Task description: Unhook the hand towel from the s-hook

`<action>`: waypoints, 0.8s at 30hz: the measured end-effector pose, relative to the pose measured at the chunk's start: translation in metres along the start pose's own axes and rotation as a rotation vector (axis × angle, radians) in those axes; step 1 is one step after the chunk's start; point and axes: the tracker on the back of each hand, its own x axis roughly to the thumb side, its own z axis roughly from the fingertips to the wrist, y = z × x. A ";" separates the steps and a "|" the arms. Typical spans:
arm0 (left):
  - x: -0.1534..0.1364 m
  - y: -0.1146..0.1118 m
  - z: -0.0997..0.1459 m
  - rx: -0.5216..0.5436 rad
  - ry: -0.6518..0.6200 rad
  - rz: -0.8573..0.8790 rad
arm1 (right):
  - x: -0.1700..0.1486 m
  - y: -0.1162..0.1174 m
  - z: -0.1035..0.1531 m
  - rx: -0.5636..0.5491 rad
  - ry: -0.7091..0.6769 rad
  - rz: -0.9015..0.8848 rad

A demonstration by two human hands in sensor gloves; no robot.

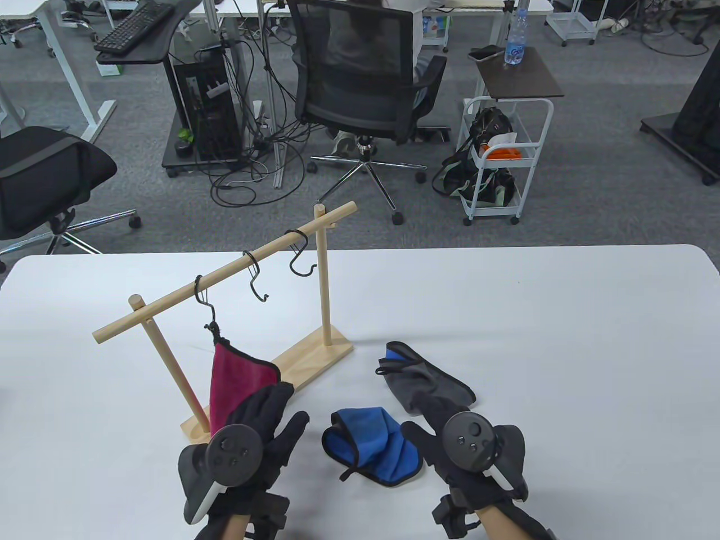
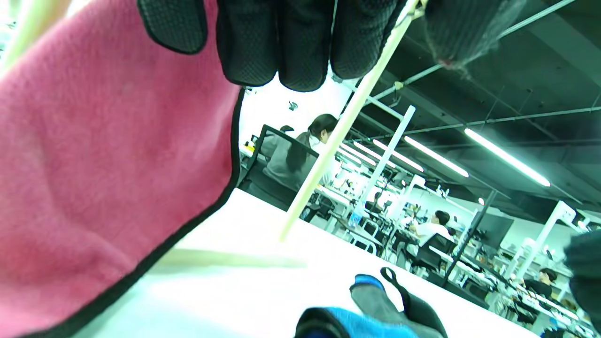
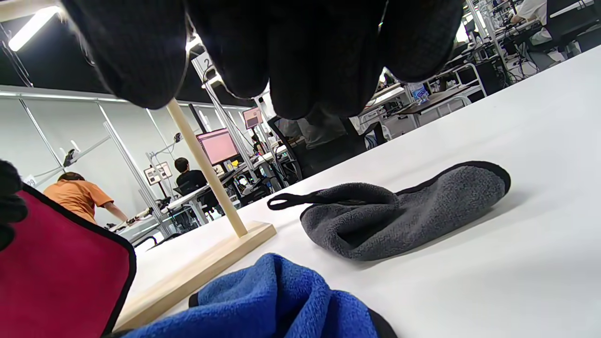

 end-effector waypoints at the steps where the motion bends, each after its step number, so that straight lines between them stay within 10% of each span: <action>1: 0.000 0.005 0.001 0.019 0.004 0.001 | 0.000 0.000 0.000 -0.002 -0.002 -0.007; 13: -0.003 0.067 0.006 0.236 0.045 -0.004 | -0.002 -0.003 0.000 -0.016 -0.023 -0.042; 24: -0.013 0.066 -0.005 0.316 0.142 0.017 | -0.002 -0.002 0.002 -0.005 -0.031 -0.033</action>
